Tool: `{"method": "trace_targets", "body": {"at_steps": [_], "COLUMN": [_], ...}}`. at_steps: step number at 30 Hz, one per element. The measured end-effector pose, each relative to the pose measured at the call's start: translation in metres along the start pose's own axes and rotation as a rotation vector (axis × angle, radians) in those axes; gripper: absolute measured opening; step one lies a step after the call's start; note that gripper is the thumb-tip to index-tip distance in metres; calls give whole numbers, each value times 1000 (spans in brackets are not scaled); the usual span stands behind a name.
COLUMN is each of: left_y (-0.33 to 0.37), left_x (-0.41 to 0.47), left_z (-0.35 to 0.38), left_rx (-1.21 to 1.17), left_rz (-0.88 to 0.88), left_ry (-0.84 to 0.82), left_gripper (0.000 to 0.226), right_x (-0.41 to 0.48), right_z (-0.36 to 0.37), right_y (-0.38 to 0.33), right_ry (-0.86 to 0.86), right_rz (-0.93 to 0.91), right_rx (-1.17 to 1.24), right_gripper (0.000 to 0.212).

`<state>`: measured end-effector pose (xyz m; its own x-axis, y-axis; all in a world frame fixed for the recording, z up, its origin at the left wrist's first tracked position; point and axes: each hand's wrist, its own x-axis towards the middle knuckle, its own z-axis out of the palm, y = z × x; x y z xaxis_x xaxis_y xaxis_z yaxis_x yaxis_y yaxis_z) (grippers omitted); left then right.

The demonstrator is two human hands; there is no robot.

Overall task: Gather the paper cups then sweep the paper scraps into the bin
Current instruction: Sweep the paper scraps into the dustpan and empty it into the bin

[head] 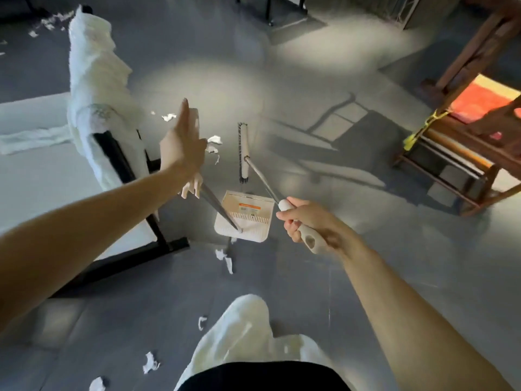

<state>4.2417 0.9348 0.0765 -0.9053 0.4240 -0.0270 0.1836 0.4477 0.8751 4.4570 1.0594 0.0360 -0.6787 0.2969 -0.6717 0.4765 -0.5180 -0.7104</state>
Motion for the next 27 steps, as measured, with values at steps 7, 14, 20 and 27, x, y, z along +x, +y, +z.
{"method": "trace_targets", "body": {"at_steps": [7,14,20,27], "left_y": [31,47,55,53], "left_x": [229,442,621,847], "left_z": [70,111,121,120], "left_rx": [-48,1,52,147], "left_rz": [-110,-198,-232,-276], "left_ry": [184,257,349,476], "left_gripper": [82,79,78,73], "right_x": [189,372,535,747], "right_z": [-57,-81,-73,-36], "right_y": [-179,-360,-505,-679], "right_ry": [-74,-183,-277,-443], "right_rz": [-45,66,123,145], "right_rx": [-153,-168,-294,-486], "right_gripper": [51,29,31,34]}}
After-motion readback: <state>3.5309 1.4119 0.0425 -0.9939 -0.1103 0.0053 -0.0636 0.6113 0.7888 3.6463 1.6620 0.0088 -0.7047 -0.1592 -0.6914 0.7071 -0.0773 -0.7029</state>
